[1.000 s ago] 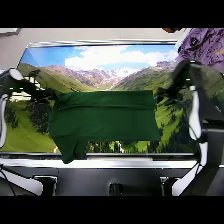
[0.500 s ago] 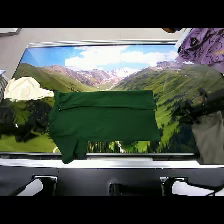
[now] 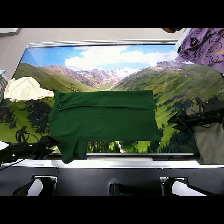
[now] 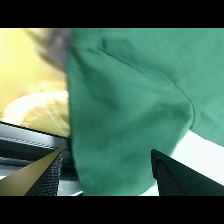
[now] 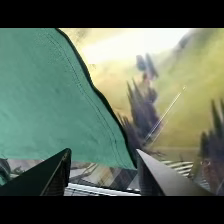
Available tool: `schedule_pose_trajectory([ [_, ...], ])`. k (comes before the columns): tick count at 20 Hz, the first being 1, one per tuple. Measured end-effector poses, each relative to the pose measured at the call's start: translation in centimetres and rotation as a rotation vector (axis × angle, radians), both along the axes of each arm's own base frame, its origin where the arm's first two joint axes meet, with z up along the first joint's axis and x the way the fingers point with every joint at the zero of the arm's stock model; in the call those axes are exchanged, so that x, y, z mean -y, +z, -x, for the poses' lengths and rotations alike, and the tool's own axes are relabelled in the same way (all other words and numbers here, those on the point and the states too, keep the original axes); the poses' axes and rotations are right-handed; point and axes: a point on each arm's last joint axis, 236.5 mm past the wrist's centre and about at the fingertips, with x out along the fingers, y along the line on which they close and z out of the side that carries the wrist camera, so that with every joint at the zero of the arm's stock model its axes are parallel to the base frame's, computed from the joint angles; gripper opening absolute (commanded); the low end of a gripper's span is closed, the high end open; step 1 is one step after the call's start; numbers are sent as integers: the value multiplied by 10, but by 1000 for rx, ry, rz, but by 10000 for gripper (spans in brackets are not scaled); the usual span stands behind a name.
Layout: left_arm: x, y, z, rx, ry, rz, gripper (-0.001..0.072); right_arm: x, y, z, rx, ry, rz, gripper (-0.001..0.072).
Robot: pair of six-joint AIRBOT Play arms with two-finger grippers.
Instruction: Fold the clothes and pants, and hang the long-sleeved shirts on hangers.
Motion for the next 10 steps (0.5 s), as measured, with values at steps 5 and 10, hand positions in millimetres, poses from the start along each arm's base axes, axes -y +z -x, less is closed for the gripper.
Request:
schedule_pose_trajectory([
  [5,6,-9,5,-41,-8,-14,613,-3,1,0,2,-2,-15,477],
  [10,14,-21,7,-84,-25,-10,613,-4,1,-1,6,-5,-17,477],
])
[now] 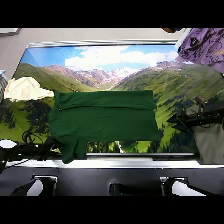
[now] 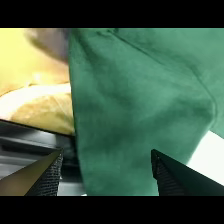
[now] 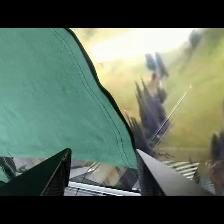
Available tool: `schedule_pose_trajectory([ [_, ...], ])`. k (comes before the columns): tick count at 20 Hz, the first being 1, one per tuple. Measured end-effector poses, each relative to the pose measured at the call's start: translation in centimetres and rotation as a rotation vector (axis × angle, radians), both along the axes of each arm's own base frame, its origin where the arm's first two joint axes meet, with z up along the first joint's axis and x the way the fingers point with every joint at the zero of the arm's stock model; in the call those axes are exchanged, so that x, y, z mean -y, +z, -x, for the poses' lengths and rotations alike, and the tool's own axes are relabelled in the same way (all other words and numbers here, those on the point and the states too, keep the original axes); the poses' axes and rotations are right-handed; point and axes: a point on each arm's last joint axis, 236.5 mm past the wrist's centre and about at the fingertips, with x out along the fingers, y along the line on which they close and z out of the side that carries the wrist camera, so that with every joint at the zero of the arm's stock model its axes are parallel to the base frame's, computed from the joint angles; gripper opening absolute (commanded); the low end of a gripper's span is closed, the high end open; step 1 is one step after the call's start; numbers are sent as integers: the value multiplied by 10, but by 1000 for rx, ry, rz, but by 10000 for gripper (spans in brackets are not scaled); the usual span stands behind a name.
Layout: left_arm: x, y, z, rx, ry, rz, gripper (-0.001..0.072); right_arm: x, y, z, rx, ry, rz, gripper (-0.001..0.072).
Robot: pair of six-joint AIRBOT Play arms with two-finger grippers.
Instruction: Fold the clothes and pants, and hang the long-sleeved shirts on hangers.
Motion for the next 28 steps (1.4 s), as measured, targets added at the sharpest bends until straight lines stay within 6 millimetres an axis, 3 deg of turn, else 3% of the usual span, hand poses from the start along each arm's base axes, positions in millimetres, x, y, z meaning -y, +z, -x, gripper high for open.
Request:
schedule_pose_trajectory([
  [1,3,-2,-1,-6,-2,6,600,0,0,0,1,-1,-1,477],
  [2,7,-4,-2,-15,-1,19,533,0,0,0,1,-1,-1,477],
  [5,8,-13,-8,-13,-1,14,48,0,0,0,2,4,0,476],
  [6,9,-14,-9,-8,-6,15,20,0,0,1,-2,7,2,476],
  [10,17,-9,-17,17,1,55,20,-1,-10,15,-44,24,7,476],
  [14,22,-7,-17,15,-4,77,20,-15,-31,42,-120,39,-36,475],
  [20,23,-6,-17,14,-6,85,20,-35,-54,59,-153,57,-48,470],
  [25,24,-5,-16,11,-8,90,20,-55,-65,54,-140,88,-4,28],
  [28,22,-1,-19,18,-5,95,18,-59,-67,51,-142,79,9,25],
])
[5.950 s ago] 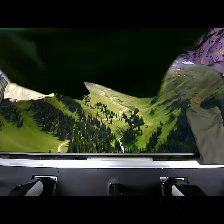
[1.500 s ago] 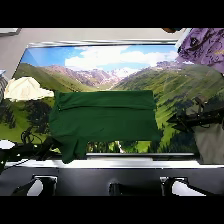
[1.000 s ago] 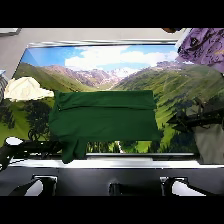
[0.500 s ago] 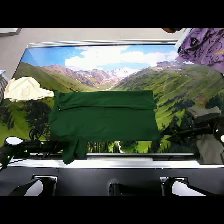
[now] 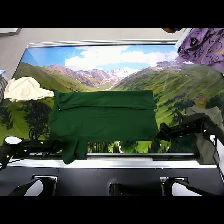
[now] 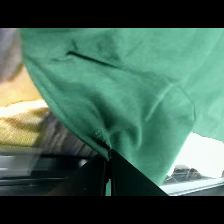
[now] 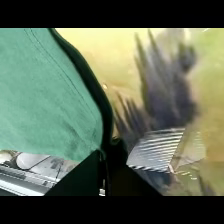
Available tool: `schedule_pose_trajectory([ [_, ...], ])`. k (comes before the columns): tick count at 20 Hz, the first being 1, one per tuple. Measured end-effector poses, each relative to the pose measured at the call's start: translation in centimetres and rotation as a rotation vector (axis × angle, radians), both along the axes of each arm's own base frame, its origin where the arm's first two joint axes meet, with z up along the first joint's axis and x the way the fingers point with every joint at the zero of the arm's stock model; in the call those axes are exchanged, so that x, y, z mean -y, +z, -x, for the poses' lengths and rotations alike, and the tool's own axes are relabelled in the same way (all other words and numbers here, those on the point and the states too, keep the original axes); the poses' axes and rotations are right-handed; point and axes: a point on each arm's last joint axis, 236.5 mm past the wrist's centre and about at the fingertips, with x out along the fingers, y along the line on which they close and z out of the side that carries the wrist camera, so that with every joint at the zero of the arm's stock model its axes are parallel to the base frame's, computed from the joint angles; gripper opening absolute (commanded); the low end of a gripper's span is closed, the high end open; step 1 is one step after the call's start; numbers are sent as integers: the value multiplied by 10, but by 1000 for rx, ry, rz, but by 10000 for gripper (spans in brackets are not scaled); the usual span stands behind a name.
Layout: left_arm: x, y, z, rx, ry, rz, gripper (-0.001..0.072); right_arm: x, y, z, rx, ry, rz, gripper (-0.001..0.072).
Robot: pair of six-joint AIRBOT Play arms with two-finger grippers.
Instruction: Fold the clothes and pants, and hang the long-sleeved shirts on hangers.
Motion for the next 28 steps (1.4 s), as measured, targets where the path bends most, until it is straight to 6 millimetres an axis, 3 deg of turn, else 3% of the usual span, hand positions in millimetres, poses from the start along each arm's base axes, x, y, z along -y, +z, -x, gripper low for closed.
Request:
schedule_pose_trajectory([
  [5,-28,34,-15,35,4,-56,18,-1,12,15,-75,-29,16,25],
  [8,-45,65,-10,52,-22,-130,18,4,31,32,-110,-36,60,25],
  [12,-49,100,5,88,-15,-197,17,11,63,53,-116,-63,129,24],
  [15,-45,118,6,143,3,-212,17,13,81,57,-92,-88,153,24],
  [20,-40,129,-32,253,4,-191,17,13,100,19,9,-135,130,24],
  [24,-40,128,-86,312,-16,-177,17,10,99,-27,67,-143,81,24],
  [28,-41,112,-148,323,-51,-172,17,7,89,-76,122,-128,70,24],
])
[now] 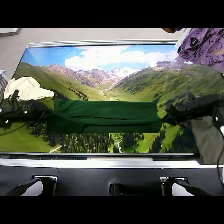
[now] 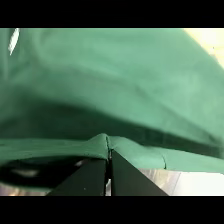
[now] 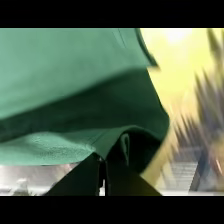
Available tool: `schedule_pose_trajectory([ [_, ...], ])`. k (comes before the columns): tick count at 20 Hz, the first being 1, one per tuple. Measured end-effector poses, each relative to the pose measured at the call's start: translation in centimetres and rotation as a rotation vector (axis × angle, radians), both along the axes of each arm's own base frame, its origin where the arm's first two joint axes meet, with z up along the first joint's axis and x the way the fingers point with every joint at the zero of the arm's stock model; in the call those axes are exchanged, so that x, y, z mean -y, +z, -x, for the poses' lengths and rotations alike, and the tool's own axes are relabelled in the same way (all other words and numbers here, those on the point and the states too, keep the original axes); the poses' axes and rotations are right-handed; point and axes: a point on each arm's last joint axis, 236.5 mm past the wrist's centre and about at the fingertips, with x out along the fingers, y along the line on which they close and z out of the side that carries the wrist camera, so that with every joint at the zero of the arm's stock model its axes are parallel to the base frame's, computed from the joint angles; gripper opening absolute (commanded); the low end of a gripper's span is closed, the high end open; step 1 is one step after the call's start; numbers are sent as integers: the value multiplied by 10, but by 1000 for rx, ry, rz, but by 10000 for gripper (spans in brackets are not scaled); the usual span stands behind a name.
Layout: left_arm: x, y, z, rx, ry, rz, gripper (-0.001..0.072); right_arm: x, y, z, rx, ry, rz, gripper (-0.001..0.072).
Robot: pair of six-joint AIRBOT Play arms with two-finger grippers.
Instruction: Fold the clothes and pants, and hang the long-sleeved shirts on hangers.
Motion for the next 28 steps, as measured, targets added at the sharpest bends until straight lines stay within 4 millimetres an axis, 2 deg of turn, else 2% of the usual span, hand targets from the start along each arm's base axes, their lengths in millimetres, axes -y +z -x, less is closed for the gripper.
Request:
schedule_pose_trajectory([
  [6,-7,-29,-73,-14,-30,2,17,-9,-20,-74,94,21,33,25],
  [10,-12,-52,-101,-32,-27,17,23,-9,-40,-104,113,11,45,30],
  [11,-11,-57,-105,-38,-24,26,71,-8,-45,-109,114,7,47,104],
  [12,-11,-62,-109,-45,-21,35,183,-8,-49,-112,114,3,49,285],
  [13,-11,-65,-111,-48,-17,41,329,-8,-52,-113,113,3,50,441],
  [14,-11,-67,-114,-48,-14,47,399,-7,-52,-114,113,4,50,489],
  [16,-12,-63,-119,-36,-11,49,406,-4,-46,-114,111,11,41,514],
  [17,-13,-58,-123,-22,-6,52,406,1,-40,-112,110,21,38,550],
  [18,-16,-51,-125,-7,-10,40,406,9,-34,-111,113,26,37,552],
  [21,-26,-29,-126,33,-37,-22,406,35,-30,-93,90,62,16,560],
  [22,-30,-21,-123,40,-46,-49,406,38,-31,-86,83,72,-5,589],
  [23,-35,-15,-122,48,-47,-80,406,37,-34,-79,74,83,-38,614],
  [28,-48,9,-116,80,-47,-162,407,17,-56,-59,64,88,-199,613],
])
